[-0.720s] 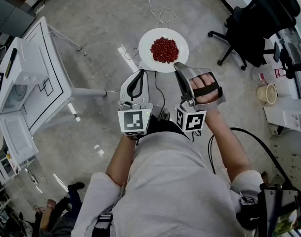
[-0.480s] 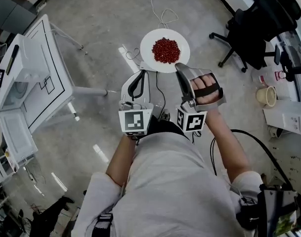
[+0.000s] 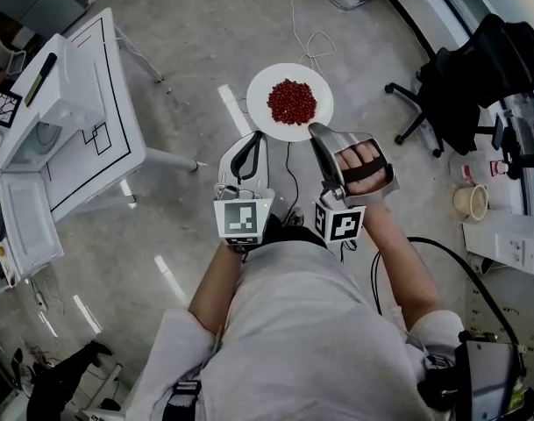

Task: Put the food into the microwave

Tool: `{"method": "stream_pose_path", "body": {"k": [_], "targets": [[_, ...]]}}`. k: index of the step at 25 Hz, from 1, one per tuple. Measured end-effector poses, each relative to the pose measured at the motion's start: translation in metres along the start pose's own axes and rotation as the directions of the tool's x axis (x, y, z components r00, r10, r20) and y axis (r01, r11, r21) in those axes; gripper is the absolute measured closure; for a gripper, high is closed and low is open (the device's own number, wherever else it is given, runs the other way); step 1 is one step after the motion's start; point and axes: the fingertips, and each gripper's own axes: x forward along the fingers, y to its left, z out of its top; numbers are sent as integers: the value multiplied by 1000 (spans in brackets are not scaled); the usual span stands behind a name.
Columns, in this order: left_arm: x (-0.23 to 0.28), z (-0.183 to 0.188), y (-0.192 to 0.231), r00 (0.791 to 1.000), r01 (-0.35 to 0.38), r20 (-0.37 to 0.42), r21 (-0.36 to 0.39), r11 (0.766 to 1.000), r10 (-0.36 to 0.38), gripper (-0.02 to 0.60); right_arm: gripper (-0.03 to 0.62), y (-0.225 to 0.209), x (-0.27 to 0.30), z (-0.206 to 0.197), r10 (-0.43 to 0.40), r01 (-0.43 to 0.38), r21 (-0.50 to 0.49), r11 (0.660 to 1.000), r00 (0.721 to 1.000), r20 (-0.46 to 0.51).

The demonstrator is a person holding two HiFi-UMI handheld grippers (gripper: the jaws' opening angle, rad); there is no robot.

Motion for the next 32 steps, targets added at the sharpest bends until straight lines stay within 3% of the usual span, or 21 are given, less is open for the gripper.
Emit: {"method": "stream_pose_path", "body": {"k": [11,18,25,32], "targets": [[-29,-4,92,994,-106,-1,-18,994,106,574,571,-22,65,83,-14,17,-33,999,993,114],[-42,-9,136,972,-233,-29,-61,971,232,574,571,-26,99,124,18,2,-85,996,971,238],[-40,-20,187,924,-380,-79,-62,923,375,574,571,-29,149,164,41,8,-118,993,910,412],[-41,-29,240,832,-552,-114,-56,832,544,574,572,-37,199,215,50,38,-134,990,796,603]]}}
